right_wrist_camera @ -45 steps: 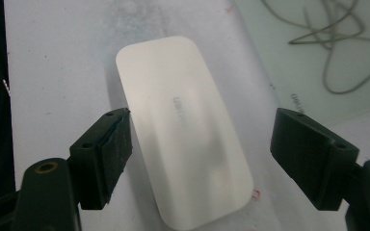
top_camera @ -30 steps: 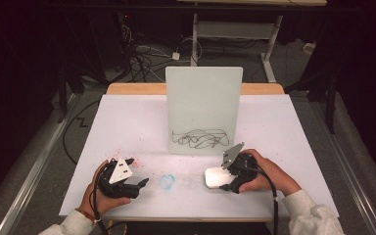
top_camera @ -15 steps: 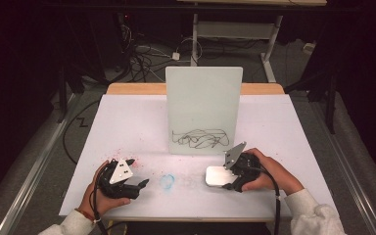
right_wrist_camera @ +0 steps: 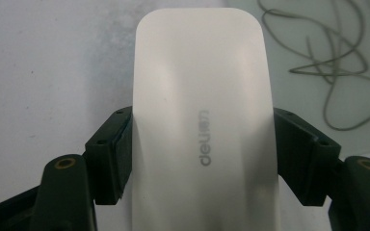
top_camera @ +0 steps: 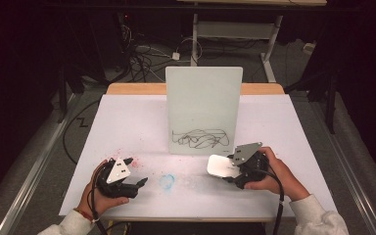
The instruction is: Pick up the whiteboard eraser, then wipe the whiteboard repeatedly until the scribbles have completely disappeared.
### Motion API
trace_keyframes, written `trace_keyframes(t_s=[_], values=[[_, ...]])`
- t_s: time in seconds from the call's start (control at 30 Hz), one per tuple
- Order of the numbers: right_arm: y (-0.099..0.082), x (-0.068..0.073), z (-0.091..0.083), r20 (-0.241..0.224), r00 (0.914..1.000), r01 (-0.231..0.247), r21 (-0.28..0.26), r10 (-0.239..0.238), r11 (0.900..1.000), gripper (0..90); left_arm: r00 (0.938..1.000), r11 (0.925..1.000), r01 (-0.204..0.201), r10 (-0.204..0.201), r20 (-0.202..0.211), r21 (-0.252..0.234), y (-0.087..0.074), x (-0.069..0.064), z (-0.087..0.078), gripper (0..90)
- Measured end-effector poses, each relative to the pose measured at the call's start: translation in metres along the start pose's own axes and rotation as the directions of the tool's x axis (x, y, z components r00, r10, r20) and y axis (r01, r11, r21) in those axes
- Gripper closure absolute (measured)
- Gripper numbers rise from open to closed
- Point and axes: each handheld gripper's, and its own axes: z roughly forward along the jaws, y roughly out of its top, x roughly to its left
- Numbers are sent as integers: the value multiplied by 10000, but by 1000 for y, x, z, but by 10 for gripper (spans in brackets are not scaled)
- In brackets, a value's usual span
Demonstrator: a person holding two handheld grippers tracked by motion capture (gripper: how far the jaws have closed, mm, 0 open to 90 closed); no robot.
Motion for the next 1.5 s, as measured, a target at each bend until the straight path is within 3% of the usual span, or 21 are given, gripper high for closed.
trace_keyframes(t_s=[0.1, 0.2, 0.37, 0.47, 0.7, 0.9, 0.97, 1.13, 1.37, 1.43, 1.5], values=[[-2, 1, -4, 157, 9998, -113, -293, 118, 9995, 309, 10000, 10000, -64, 64, -36, -43, 0, -1, -1, 181], [-8, -2, -13, 755, 9961, -383, -931, 454, 9949, 309, 9999, 10000, -53, 52, -149, -70, -2, -1, -2, 181], [-12, -4, -22, 923, 9925, -667, -1422, 803, 9876, 309, 9998, 9999, 8, -11, -198, -155, -4, 0, -5, 181], [-17, -2, -27, 1266, 9868, -774, -1777, 1008, 9810, 309, 9998, 9999, -60, 58, -210, -103, -5, -2, -5, 181], [-19, -1, -32, 2127, 9691, -821, -2009, 1252, 9762, 310, 9994, 10000, -39, 36, -333, -78, -7, -1, -7, 181], [-20, -2, -30, 2495, 9563, -956, -2253, 1523, 9696, 310, 9989, 9999, 25, -31, -474, -122, -10, -2, -13, 181], [-20, -2, -29, 2813, 9458, -938, -2407, 1620, 9661, 310, 9987, 9999, 25, -30, -505, -101, -11, -3, -15, 181], [-20, -4, -27, 3172, 9325, -952, -2453, 1727, 9648, 310, 9985, 9999, 36, -44, -547, -151, -11, -3, -15, 181], [-21, -7, -23, 3223, 9340, -757, -2435, 1543, 9669, 310, 9981, 9999, 48, -55, -615, -119, -13, -2, -16, 182], [-19, -5, -21, 3617, 9195, -720, -2305, 1542, 9704, 311, 9980, 9999, -3, -5, -631, -121, -12, -3, -16, 184], [-18, -5, -19, 3844, 9106, -674, -2242, 1518, 9722, 310, 9979, 9999, -52, 45, -642, -112, -11, -4, -16, 184]])
